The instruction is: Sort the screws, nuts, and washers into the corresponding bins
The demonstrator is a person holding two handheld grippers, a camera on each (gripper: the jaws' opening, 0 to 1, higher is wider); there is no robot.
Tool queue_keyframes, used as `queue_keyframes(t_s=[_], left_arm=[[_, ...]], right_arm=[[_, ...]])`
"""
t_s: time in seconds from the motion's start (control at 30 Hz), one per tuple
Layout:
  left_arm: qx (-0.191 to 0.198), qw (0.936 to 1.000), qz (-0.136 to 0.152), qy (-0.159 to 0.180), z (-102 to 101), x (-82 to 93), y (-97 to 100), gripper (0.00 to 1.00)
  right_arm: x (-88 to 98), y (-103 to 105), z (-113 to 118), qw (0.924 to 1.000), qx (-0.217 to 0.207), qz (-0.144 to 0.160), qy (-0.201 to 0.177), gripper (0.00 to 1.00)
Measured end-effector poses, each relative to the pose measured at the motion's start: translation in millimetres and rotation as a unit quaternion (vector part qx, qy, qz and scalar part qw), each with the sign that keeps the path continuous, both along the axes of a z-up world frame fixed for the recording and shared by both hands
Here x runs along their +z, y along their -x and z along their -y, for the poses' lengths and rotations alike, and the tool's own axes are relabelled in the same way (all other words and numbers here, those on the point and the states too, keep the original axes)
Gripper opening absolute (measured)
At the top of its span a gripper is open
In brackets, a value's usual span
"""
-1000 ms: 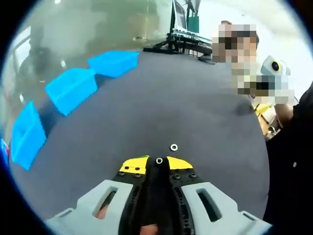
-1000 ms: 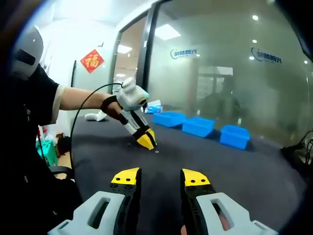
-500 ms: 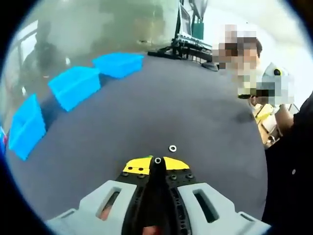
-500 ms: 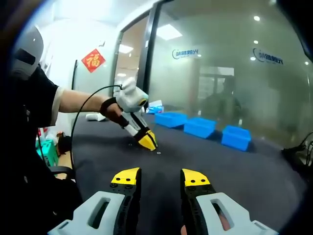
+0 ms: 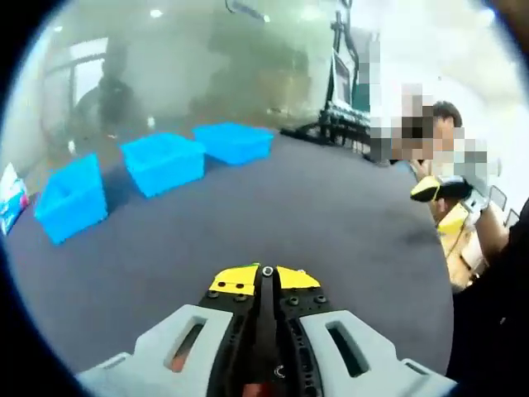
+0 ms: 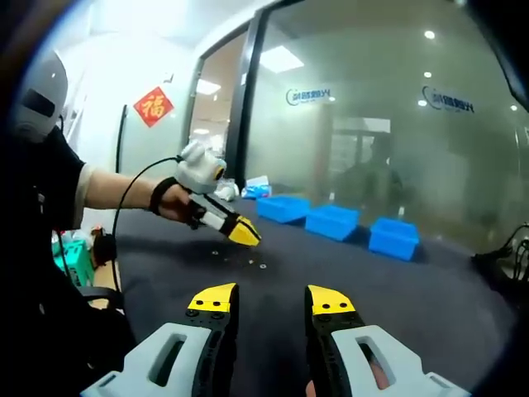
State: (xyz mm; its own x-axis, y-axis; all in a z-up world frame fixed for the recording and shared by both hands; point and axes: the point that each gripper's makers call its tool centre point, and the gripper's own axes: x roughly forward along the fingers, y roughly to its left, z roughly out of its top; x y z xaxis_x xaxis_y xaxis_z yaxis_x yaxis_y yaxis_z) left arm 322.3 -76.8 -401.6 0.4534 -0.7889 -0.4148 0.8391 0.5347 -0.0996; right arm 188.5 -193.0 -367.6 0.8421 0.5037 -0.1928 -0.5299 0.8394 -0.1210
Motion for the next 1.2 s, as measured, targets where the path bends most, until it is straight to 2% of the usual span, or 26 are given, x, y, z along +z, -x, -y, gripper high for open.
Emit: queue_keyframes(t_s=[0.2, 0.37, 0.43, 0.6, 0.7, 0.93, 1.03, 1.2], left_arm=[[0.05, 0.9973, 0.035, 0.042, -19, 26.5, -3.0, 0.05], [0.097, 0.9916, 0.061, 0.06, -40, 41.0, -4.8, 0.05], [0.102, 0.99, 0.07, 0.066, -45, 47.4, -3.1, 0.05], [0.147, 0.9789, 0.107, 0.093, -64, 73.3, -7.0, 0.05], [0.162, 0.9748, 0.123, 0.093, -72, 81.8, -11.7, 0.05], [0.194, 0.9656, 0.146, 0.093, -90, 97.4, -31.4, 0.05], [0.21, 0.9602, 0.159, 0.094, -99, 105.1, -46.0, 0.05], [0.232, 0.9545, 0.161, 0.095, -110, 109.3, -72.2, 0.05]], right_arm=[[11.5, -3, 4, 0.9996, -0.016, 0.02, -0.007, 0.29], [14.7, -5, 7, 0.9994, -0.023, 0.025, -0.006, 0.29], [15.4, -5, 8, 0.9994, -0.024, 0.025, -0.008, 0.29], [18.0, -5, 7, 0.9993, -0.024, 0.028, -0.012, 0.29], [19.6, -6, 4, 0.9992, -0.023, 0.03, -0.012, 0.29], [18.0, -6, 2, 0.9993, -0.02, 0.029, -0.01, 0.29], [16.5, -7, 3, 0.9994, -0.02, 0.027, -0.011, 0.29], [15.1, -6, 5, 0.9994, -0.021, 0.025, -0.011, 0.29]])
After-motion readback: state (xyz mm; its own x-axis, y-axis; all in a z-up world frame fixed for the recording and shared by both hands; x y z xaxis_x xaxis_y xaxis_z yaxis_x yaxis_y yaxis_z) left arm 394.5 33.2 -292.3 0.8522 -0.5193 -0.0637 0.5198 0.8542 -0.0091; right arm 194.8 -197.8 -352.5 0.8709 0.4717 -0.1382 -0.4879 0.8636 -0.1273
